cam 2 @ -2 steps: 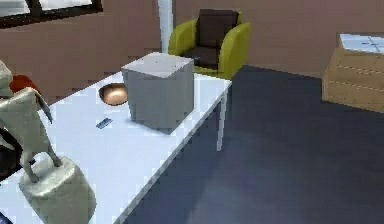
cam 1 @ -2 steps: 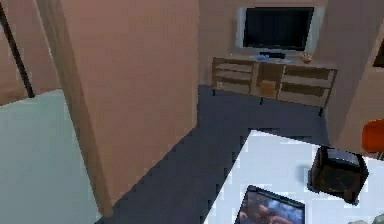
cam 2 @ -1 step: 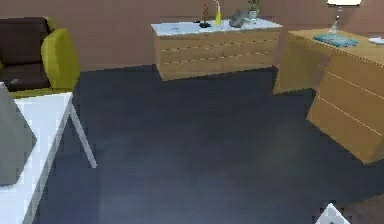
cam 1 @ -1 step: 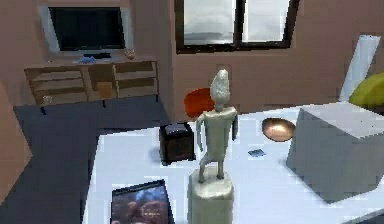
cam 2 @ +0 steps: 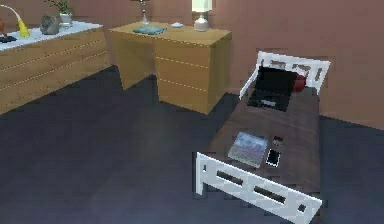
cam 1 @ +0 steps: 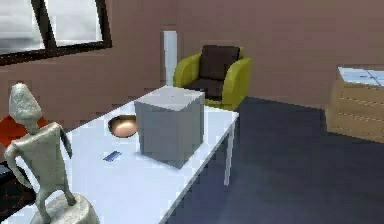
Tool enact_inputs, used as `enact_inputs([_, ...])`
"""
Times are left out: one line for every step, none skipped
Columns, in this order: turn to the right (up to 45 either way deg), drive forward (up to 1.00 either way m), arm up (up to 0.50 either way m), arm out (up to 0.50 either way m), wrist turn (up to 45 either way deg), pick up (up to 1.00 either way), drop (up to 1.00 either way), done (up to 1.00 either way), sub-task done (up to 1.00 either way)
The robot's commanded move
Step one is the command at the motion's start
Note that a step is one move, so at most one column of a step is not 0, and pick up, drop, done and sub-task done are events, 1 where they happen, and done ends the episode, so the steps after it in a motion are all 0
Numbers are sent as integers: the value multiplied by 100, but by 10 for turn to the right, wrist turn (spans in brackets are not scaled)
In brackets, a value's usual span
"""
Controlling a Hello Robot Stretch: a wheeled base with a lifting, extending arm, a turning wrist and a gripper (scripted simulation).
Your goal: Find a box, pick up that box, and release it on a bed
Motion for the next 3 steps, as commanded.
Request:
enact_inputs([270,0,0,0,0,0,0,0,0])
enact_inputs([0,55,0,0,0,0,0,0,0])
enact_inputs([-450,0,0,0,0,0,0,0,0])
